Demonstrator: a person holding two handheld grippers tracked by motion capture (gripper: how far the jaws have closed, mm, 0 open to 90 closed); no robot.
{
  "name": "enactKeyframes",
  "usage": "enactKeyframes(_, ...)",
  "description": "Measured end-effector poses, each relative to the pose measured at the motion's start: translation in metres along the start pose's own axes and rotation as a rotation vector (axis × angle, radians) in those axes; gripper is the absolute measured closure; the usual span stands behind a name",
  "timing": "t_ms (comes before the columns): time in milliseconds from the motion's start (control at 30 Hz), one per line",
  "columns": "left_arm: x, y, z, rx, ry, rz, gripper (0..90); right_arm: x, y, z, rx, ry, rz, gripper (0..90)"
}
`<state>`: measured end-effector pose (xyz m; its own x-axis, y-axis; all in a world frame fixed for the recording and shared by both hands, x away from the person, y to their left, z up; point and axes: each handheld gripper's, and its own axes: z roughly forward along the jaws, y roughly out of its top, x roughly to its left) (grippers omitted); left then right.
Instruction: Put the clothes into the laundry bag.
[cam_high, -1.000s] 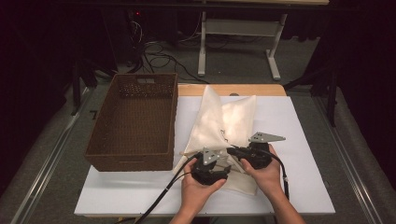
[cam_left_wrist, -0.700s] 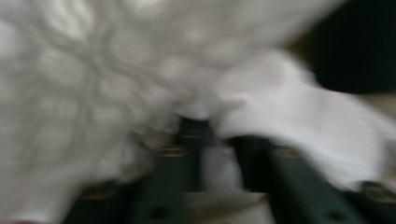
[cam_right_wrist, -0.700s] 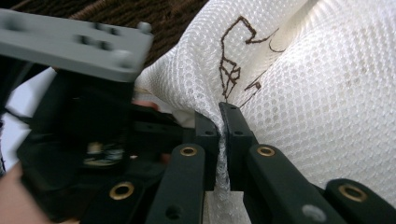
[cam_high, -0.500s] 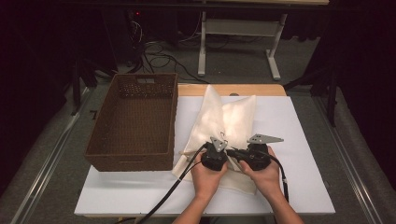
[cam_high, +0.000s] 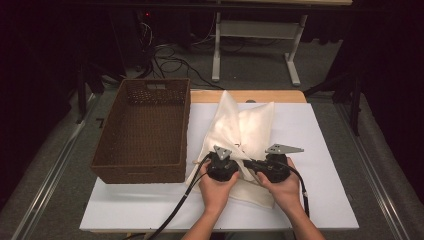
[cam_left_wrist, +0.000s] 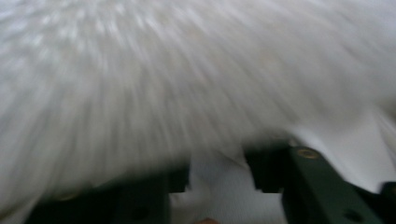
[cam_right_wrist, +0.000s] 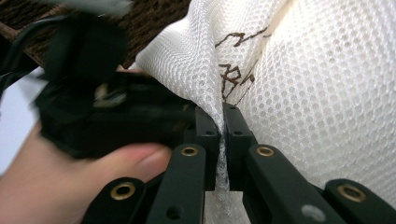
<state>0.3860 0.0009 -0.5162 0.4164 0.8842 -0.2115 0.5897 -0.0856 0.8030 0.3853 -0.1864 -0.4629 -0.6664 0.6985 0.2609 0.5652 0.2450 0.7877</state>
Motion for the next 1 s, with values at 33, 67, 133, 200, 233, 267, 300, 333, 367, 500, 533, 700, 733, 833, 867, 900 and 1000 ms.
enactKeyframes(33,0.001,-0.004,-0.007,-0.003,-0.012,0.027,58.9,0.0,0.0,0.0,-0.006,0.003,0.001,88.5)
enactKeyframes(67,0.002,-0.006,-0.011,-0.003,-0.023,0.037,56.0,0.001,0.001,0.0,-0.008,0.003,-0.005,88.5)
enactKeyframes(133,0.005,-0.01,-0.019,-0.005,-0.05,0.035,53.3,0.001,0.001,0.0,-0.005,0.002,-0.01,88.4)
enactKeyframes(200,0.006,-0.013,-0.025,-0.009,-0.067,0.041,52.3,0.001,0.001,0.001,-0.006,0.004,-0.014,88.4)
enactKeyframes(233,0.004,-0.014,-0.027,-0.002,-0.083,0.056,52.3,0.001,0.001,0.001,-0.006,0.005,-0.016,88.4)
enactKeyframes(267,0.001,-0.014,-0.028,0.0,-0.092,0.07,55.1,0.002,0.001,0.001,-0.007,0.005,-0.017,88.5)
enactKeyframes(300,-0.004,-0.014,-0.028,0.002,-0.113,0.087,57.7,0.002,0.001,0.002,-0.004,0.004,-0.018,88.4)
enactKeyframes(333,-0.009,-0.013,-0.025,0.012,-0.133,0.105,57.7,0.002,0.001,0.002,-0.004,0.004,-0.018,88.4)
enactKeyframes(367,-0.015,-0.011,-0.022,0.022,-0.141,0.122,58.4,0.002,0.001,0.003,-0.004,0.004,-0.021,88.4)
enactKeyframes(500,-0.031,-0.002,0.0,0.075,-0.134,0.124,64.4,0.003,-0.001,0.005,-0.005,0.001,-0.02,88.4)
enactKeyframes(533,-0.032,-0.002,0.004,0.093,-0.111,0.123,70.8,0.004,-0.001,0.005,-0.002,-0.001,-0.02,88.4)
enactKeyframes(700,-0.023,0.002,0.017,0.116,0.005,0.081,90.0,-0.002,-0.003,0.003,0.012,0.005,-0.008,88.4)
enactKeyframes(733,-0.017,0.004,0.02,0.109,0.042,0.053,90.0,-0.002,-0.003,0.003,0.016,0.006,-0.007,88.5)
enactKeyframes(833,-0.013,0.007,0.023,0.099,0.079,0.008,90.0,-0.003,-0.003,0.003,0.018,0.006,-0.004,88.5)
enactKeyframes(867,-0.013,0.007,0.023,0.096,0.092,0.003,90.0,-0.003,-0.004,0.003,0.026,0.003,-0.01,88.5)
enactKeyframes(900,-0.013,0.007,0.023,0.096,0.092,0.003,89.9,-0.002,-0.005,0.003,0.026,0.002,-0.015,88.5)
enactKeyframes(1000,-0.015,0.005,0.018,0.093,0.073,0.044,86.5,-0.003,-0.005,0.003,0.025,0.004,-0.016,88.4)
